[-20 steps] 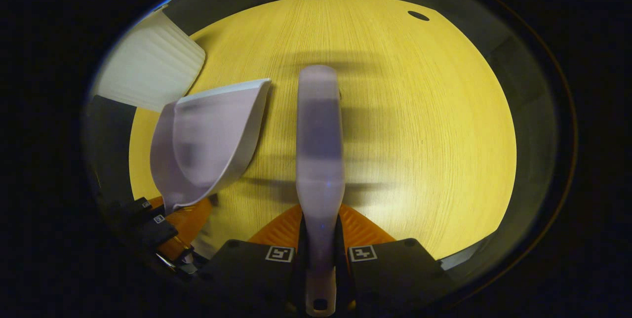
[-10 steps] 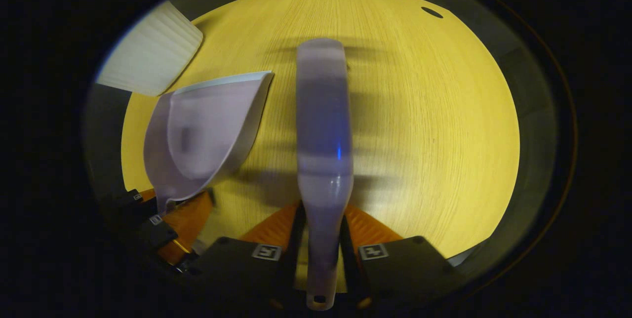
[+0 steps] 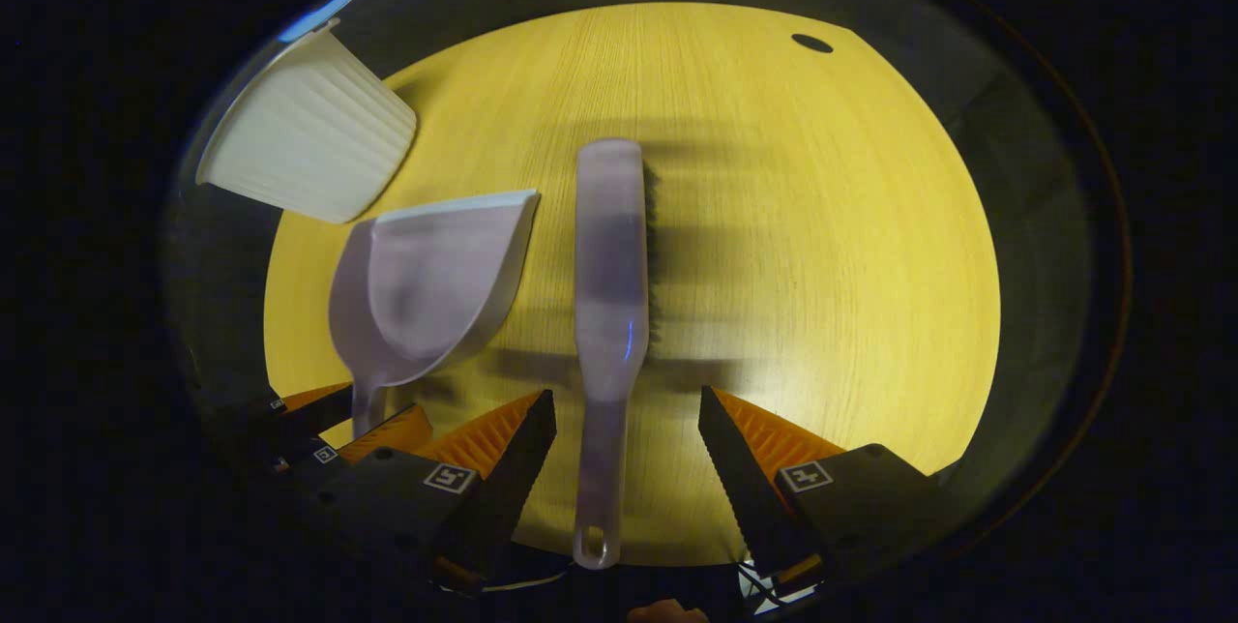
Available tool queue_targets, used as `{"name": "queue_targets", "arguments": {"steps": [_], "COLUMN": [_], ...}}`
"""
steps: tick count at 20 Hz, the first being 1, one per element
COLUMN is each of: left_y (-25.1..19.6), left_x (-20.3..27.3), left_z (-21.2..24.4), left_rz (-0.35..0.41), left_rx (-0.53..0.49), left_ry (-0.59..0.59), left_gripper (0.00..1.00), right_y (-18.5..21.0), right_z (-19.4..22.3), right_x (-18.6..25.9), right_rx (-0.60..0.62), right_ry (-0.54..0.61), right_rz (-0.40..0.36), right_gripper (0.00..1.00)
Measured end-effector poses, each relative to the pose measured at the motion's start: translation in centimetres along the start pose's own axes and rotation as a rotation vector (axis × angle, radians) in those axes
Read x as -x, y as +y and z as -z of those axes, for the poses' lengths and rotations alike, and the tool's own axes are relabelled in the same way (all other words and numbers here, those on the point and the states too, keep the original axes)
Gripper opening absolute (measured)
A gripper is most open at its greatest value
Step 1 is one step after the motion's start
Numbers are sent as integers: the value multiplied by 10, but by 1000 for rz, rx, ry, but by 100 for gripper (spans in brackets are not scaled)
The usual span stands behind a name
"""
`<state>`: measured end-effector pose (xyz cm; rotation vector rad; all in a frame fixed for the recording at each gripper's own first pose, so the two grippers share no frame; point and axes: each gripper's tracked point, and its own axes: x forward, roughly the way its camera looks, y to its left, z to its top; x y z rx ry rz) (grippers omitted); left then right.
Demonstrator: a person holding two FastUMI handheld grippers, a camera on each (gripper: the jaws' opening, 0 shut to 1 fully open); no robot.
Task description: Pick up the small broom and dustpan from the desktop, sweep the trash into the dustpan with the broom, and then empty the trash into the garbage bin.
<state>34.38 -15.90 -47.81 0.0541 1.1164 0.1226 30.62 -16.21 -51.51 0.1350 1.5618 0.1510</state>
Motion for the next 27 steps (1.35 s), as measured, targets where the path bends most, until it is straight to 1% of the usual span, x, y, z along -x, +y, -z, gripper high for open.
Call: {"name": "queue_targets", "arguments": {"steps": [2,3,5,7,8,10,12,13,14,17,18,20,22,24,26,27], "left_y": [0,1,4,9,13,15,13,12,15,19,23,23,25,31,30,29], "left_x": [34,53,88,128,147,183,204,211,211,218,219,219,221,228,242,247], "left_z": [-15,-23,-31,-33,-32,-24,-13,-10,-6,-7,-6,-4,-2,-2,-4,-4], "left_rz": [4,8,-2,-31,-37,-19,-8,-1,2,29,23,-3,-7,-25,-8,-2], "left_rx": [-19,-30,-70,-109,-118,-140,-142,-137,-126,-90,-84,-71,-53,-4,29,35], "left_ry": [-131,-217,-403,-602,-694,-865,-995,-1031,-1031,-1054,-1052,-1054,-1066,-1096,-1153,-1170], "left_gripper": [84,83,84,83,83,83,83,83,82,82,80,82,82,82,80,81], "right_y": [2,5,8,18,22,25,40,44,44,40,39,41,43,45,46,49], "right_z": [-13,-21,-36,-44,-44,-35,-25,-23,-22,-23,-24,-23,-21,-18,-16,-14], "right_x": [33,56,111,165,194,251,304,308,306,306,304,307,311,311,320,324], "right_rx": [-13,-20,-43,-58,-50,-15,26,44,57,98,108,116,124,152,186,201], "right_ry": [-135,-235,-471,-723,-829,-1043,-1211,-1257,-1275,-1283,-1279,-1287,-1318,-1332,-1353,-1365], "right_rz": [11,22,45,48,55,75,84,84,78,68,69,60,65,65,73,71], "right_gripper": [97,97,97,96,96,96,96,95,96,96,96,95,95,95,95,89]}}
